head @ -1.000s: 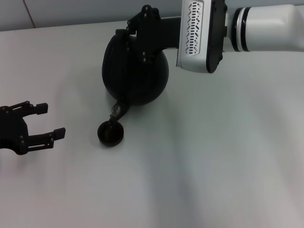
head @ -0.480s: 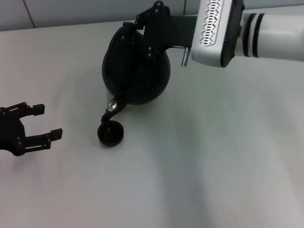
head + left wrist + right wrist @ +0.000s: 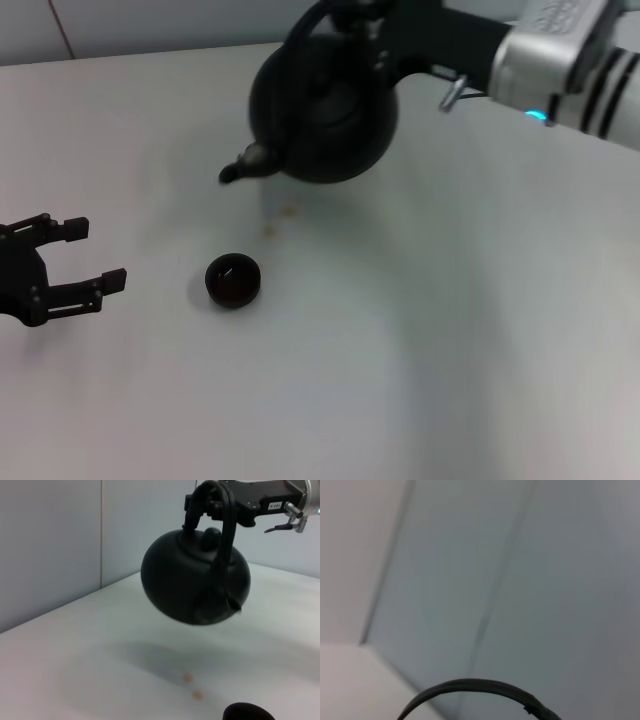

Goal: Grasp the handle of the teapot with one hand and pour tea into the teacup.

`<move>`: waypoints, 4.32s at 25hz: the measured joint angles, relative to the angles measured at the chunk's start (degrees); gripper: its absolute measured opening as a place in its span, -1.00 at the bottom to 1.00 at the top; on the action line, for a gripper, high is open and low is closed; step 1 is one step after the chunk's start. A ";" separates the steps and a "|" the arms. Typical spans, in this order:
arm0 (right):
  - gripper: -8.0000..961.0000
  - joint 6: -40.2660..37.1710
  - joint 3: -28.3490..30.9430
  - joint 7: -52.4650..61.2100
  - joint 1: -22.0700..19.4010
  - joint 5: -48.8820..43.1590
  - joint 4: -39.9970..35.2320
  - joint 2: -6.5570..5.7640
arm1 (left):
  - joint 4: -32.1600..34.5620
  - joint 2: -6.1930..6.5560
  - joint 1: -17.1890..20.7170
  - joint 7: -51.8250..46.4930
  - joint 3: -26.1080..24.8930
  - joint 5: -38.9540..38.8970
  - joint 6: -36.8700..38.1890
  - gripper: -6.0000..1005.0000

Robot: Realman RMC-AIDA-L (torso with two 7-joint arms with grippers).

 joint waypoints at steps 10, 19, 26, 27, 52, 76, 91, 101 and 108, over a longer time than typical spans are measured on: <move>-0.66 -0.19 5.11 0.76 -2.16 11.53 8.75 -0.26 | 0.14 -0.13 -0.67 0.11 -0.08 -0.16 -0.09 0.69; -0.62 0.22 7.06 2.36 -2.06 11.87 14.32 -0.40 | 0.16 -0.25 -1.11 0.16 -0.08 -0.18 -0.79 0.69; -0.59 0.46 7.09 2.33 -2.08 11.59 15.66 -0.48 | 0.14 -0.42 -1.10 0.18 -0.08 -0.20 -0.84 0.69; -0.59 0.96 7.10 2.16 -1.98 11.56 16.17 -0.57 | 0.14 -0.43 -1.09 0.18 -0.08 -0.21 -0.86 0.69; -0.48 4.29 7.01 2.11 -0.98 11.35 16.13 -0.63 | 0.14 -0.28 -1.68 0.10 -0.02 -0.25 -0.87 0.69; -0.01 -1.90 7.16 1.14 -7.96 11.68 12.39 -0.22 | 0.28 -0.16 -1.97 -0.50 -0.18 -1.25 -0.47 0.69; -0.01 -23.78 10.94 -2.58 -11.58 9.70 14.12 -0.59 | 0.26 -0.11 -0.46 -0.27 -0.17 -5.72 4.82 0.69; -0.01 -35.88 10.80 8.20 -5.11 -9.95 7.96 -0.96 | 0.25 0.88 1.42 -0.05 -0.26 -10.71 14.42 0.69; -0.01 -37.82 10.65 12.19 -1.18 -18.68 6.50 -0.73 | 0.28 1.01 1.80 -0.08 -0.34 -12.07 17.49 0.69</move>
